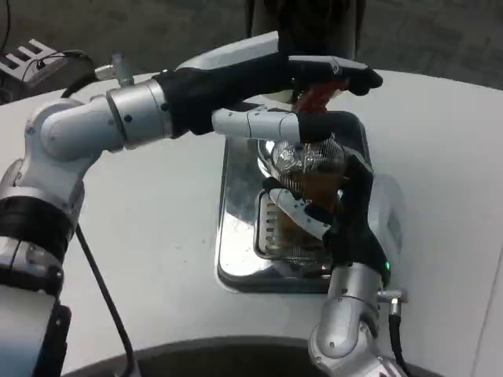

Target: Grasp the cup under the faucet to collect the drink, then remove the cup.

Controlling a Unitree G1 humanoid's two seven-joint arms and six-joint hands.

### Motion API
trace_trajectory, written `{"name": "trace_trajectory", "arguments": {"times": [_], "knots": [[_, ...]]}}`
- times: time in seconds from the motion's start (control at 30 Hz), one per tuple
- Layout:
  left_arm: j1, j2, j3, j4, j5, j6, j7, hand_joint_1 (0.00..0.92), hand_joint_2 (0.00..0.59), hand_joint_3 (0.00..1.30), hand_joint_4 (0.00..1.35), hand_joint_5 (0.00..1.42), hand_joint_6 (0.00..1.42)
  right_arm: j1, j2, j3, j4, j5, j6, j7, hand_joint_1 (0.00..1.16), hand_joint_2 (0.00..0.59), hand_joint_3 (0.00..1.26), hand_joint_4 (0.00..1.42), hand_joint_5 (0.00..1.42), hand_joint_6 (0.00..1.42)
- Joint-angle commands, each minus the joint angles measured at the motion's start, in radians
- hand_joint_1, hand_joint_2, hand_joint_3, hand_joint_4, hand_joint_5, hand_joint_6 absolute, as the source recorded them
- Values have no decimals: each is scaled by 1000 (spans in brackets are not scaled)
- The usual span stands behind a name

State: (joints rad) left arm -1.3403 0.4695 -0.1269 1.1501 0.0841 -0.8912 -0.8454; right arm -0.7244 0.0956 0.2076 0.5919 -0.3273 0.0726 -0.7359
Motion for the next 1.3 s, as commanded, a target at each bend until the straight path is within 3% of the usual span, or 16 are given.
{"name": "trace_trajectory", "arguments": {"times": [0.03, 0.6, 1.3], "knots": [[37, 36, 24, 22, -9, 6, -25, 0, 0, 172, 154, 136, 116, -31, 161, -6, 50, 37, 20, -10, 842, 224, 482, 593, 561, 398], [54, 13, 181, 16, -117, -1, 5, 0, 0, 96, 117, 197, 173, 27, 154, 11, -18, 24, 8, -74, 857, 193, 645, 767, 753, 519], [106, 38, 257, -47, -196, 16, -24, 0, 0, 123, 150, 236, 212, 226, 110, 84, -335, -17, 86, -66, 870, 172, 768, 895, 899, 636]]}}
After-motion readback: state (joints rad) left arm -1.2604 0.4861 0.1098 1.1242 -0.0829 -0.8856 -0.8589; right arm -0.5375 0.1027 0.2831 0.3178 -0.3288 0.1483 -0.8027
